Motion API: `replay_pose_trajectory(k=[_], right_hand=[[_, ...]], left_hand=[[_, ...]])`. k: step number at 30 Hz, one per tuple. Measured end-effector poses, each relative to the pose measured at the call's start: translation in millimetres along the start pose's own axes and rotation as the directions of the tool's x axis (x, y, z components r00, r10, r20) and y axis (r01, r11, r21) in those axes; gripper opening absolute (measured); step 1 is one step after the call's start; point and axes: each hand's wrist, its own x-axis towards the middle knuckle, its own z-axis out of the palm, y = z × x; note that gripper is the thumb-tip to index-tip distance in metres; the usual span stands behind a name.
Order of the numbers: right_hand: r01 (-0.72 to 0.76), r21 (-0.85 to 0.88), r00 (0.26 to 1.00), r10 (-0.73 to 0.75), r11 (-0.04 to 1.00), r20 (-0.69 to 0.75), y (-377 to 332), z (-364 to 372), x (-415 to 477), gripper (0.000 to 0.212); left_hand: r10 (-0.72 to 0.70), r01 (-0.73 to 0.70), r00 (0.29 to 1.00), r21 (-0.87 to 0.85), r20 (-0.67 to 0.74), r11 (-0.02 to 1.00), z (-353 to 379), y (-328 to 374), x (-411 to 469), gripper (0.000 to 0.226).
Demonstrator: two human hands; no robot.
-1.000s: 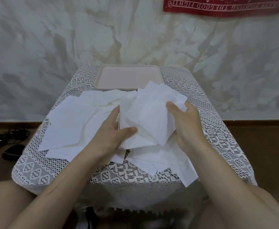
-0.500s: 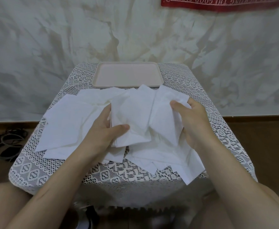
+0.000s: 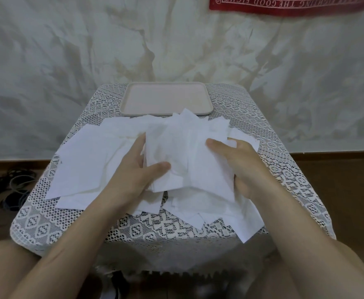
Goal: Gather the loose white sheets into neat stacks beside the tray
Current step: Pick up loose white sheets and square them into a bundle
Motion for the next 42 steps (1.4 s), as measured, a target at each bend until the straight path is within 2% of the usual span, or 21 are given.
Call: replay_pose_trajectory(k=[4,8,11,14,17,20,21,22,24,25,28,29,31,32,33,35,36,37,39,42], right_hand=[[0.057,-0.054,0.998,-0.057,0.997,0.018,1.5,2.8,3.5,0.016],[0.116,-0.146,0.992,-0.107,0.982,0.065,-3.3,-4.0,5.8,0.011],[0.097,-0.200,0.987,-0.069,0.975,0.142,-4.8,-7.7,6.1,0.008],[0.105,-0.275,0.987,-0.066,0.956,0.145,0.1,-3.3,5.4,0.027],[0.117,-0.287,0.984,-0.072,0.951,0.162,2.5,1.4,2.3,0.020],[0.129,-0.293,0.985,-0.088,0.947,0.150,3.1,5.2,1.7,0.054],[0.129,-0.283,0.987,-0.094,0.951,0.132,3.0,4.7,2.9,0.060],[0.131,-0.256,0.988,-0.105,0.958,0.113,2.4,3.2,4.4,0.051],[0.133,-0.186,0.990,-0.121,0.974,0.073,0.6,-2.0,7.2,0.016],[0.141,-0.180,0.990,-0.135,0.973,0.048,-1.3,-5.1,8.8,0.008],[0.165,-0.227,0.983,-0.180,0.960,-0.044,-4.5,-14.9,23.8,0.004],[0.152,-0.271,0.984,-0.172,0.951,-0.051,-8.3,-14.8,25.6,0.011],[0.106,-0.396,0.986,-0.149,0.912,-0.080,-8.5,-14.7,34.1,0.052],[0.107,-0.466,0.984,-0.161,0.878,-0.079,-8.0,-14.0,37.1,0.062],[0.127,-0.561,0.976,-0.204,0.818,-0.076,-9.2,-11.8,35.4,0.058],[0.184,-0.762,0.928,-0.365,0.621,-0.073,-10.0,-8.7,32.8,0.045],[0.234,-0.808,0.888,-0.458,0.541,-0.049,-10.0,-8.0,31.5,0.042],[0.302,-0.810,0.847,-0.531,0.503,-0.014,-11.5,-4.6,27.7,0.039],[0.435,-0.713,0.820,-0.569,0.549,0.061,-11.2,3.3,22.5,0.027],[0.439,-0.533,0.887,-0.442,0.723,0.131,-3.5,15.7,21.3,0.011]], left_hand=[[-0.037,0.037,0.999,-0.013,0.028,0.999,-2.4,0.5,1.0,0.053],[-0.131,0.129,0.991,-0.076,-0.029,0.989,-6.3,-2.1,4.6,0.036],[-0.157,0.150,0.986,-0.129,-0.049,0.980,-4.3,-0.8,5.5,0.036],[-0.148,0.142,0.988,-0.137,-0.038,0.980,1.5,2.9,4.2,0.028],[-0.145,0.139,0.988,-0.111,-0.048,0.984,1.6,1.8,4.9,0.032],[-0.129,0.124,0.991,-0.093,-0.045,0.988,1.5,5.2,3.0,0.037],[-0.127,0.123,0.991,-0.091,-0.049,0.988,0.5,5.2,2.9,0.038],[-0.126,0.121,0.991,-0.091,-0.050,0.988,0.7,6.2,2.7,0.039],[-0.127,0.122,0.991,-0.093,-0.048,0.988,1.3,6.9,2.8,0.040],[-0.127,0.123,0.991,-0.092,-0.044,0.988,1.0,6.7,3.4,0.041],[-0.136,0.130,0.990,-0.106,-0.044,0.986,-0.9,9.1,4.6,0.040],[-0.137,0.131,0.989,-0.112,-0.049,0.985,-1.9,10.2,4.9,0.039],[-0.139,0.130,0.988,-0.130,-0.065,0.983,-4.2,12.2,5.3,0.038],[-0.141,0.130,0.988,-0.141,-0.071,0.982,-4.9,13.0,5.4,0.037],[-0.145,0.131,0.986,-0.151,-0.079,0.980,-6.1,12.7,5.5,0.036],[-0.148,0.130,0.985,-0.176,-0.093,0.976,-6.5,11.6,5.4,0.033],[-0.150,0.131,0.984,-0.185,-0.094,0.974,-5.6,11.0,4.8,0.032],[-0.153,0.133,0.984,-0.190,-0.091,0.973,-4.7,10.1,4.4,0.032],[-0.150,0.131,0.985,-0.195,-0.083,0.972,-1.9,9.0,3.6,0.031],[-0.136,0.119,0.986,-0.174,-0.093,0.978,1.6,7.5,2.7,0.028]])
